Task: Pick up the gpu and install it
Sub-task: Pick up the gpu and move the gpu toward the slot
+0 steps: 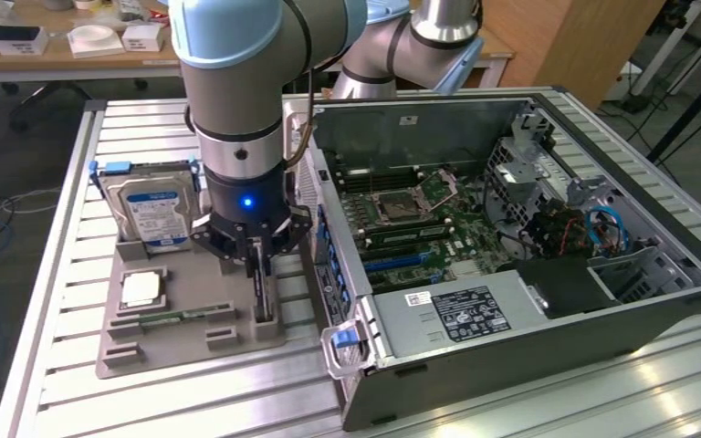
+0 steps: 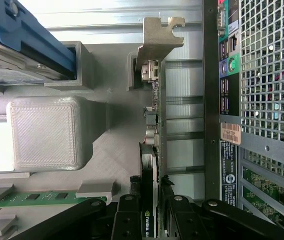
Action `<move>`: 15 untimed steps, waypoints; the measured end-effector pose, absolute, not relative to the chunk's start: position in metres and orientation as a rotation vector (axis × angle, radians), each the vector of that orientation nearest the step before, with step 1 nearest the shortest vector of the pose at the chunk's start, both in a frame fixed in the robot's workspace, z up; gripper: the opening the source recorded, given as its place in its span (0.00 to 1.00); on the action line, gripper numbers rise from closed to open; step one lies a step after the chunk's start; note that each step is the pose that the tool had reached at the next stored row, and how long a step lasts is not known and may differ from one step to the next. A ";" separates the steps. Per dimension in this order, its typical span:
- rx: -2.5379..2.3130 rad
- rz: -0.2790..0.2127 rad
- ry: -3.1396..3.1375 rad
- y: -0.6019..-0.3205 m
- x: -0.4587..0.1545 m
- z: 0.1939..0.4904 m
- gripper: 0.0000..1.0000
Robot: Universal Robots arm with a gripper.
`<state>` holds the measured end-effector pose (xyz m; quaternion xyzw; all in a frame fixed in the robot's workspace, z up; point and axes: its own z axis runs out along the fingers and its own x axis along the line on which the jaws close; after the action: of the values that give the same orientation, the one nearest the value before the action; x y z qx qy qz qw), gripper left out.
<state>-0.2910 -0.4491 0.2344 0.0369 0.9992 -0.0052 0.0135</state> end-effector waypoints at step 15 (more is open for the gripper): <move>0.115 -0.016 3.112 -0.449 -0.291 0.235 0.26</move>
<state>-0.2909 -0.4491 0.2349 0.0369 0.9992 -0.0051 0.0136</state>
